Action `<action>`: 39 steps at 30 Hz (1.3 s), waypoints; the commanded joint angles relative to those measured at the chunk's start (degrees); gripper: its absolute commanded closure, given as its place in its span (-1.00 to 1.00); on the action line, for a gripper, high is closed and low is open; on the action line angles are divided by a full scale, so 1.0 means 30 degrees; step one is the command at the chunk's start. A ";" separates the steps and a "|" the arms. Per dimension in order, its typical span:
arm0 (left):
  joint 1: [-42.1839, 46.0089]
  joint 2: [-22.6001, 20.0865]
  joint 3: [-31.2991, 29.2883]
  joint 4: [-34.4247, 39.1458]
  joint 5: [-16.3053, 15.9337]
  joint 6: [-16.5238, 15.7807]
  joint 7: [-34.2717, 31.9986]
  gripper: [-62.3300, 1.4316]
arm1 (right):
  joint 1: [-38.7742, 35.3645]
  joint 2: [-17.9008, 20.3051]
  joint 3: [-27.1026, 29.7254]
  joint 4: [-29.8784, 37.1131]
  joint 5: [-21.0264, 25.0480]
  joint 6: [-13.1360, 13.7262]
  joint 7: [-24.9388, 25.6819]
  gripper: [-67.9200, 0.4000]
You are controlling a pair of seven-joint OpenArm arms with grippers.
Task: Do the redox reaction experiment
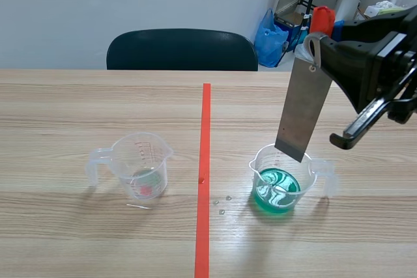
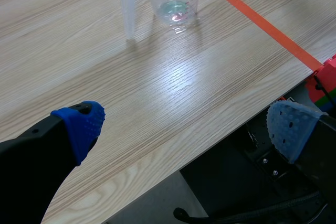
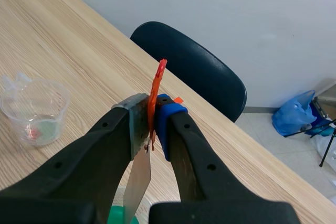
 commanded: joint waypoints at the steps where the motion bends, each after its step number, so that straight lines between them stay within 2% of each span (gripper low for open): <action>1: 0.0015 0.0058 0.0080 0.0124 -0.0138 -0.0095 -0.0146 -1.00 | 0.0219 0.0058 0.0189 0.0270 0.0131 -0.0138 0.0277 0.95; 39: 0.0015 0.0051 0.0080 0.0124 -0.0124 -0.0109 0.0109 -1.00 | 0.0219 0.0058 0.0189 0.0270 0.0131 -0.0138 0.0277 0.95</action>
